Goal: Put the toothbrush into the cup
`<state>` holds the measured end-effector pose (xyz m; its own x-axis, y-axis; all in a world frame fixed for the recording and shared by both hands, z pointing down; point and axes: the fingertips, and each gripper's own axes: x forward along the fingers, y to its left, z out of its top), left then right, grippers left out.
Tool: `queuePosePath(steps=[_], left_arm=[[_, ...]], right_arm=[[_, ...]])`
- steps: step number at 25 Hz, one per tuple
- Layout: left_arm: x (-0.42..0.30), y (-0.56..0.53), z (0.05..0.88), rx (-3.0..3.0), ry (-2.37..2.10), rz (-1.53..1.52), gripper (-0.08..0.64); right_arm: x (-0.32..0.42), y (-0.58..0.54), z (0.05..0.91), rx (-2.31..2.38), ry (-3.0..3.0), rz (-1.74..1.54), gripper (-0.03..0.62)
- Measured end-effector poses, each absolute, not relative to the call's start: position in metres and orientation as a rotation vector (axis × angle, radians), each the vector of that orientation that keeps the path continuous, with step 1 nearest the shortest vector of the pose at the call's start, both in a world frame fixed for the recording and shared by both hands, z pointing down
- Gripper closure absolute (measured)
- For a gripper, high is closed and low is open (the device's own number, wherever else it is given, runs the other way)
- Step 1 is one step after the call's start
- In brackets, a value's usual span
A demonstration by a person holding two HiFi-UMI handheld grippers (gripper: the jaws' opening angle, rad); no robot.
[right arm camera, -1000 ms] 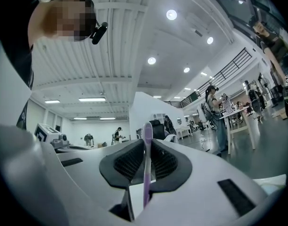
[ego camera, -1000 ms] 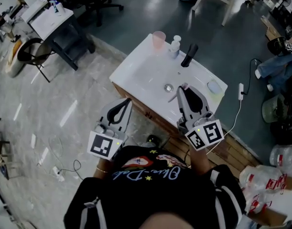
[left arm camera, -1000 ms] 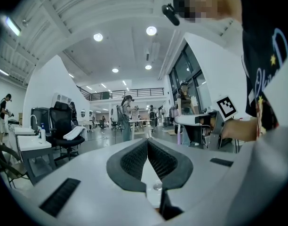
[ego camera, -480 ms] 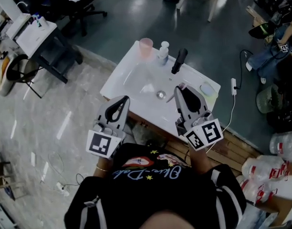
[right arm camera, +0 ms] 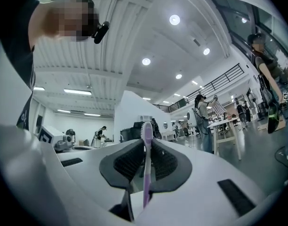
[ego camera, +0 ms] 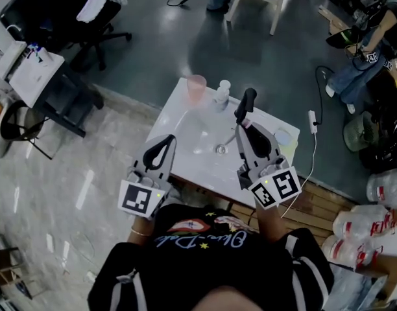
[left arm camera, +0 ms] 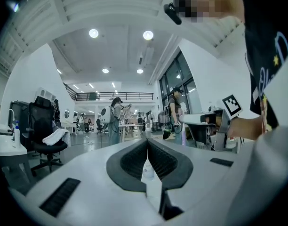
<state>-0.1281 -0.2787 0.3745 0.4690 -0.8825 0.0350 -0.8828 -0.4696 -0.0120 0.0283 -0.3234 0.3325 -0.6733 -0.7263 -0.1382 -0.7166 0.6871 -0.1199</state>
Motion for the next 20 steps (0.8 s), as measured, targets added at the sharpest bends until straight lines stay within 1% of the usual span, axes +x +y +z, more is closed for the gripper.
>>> queuePosePath(steps=[11, 20], left_arm=[[-0.153, -0.287, 0.384, 2.651, -1.618, 0.101, 0.557], [-0.148, -0.270, 0.387, 2.585, -1.693, 0.127, 0.557]], right_arm=[[0.005, -0.353, 0.328, -1.183, 2.706, -0.049, 0.554], [0.011, -0.357, 0.328, -1.149, 2.721, -0.020, 0.554]])
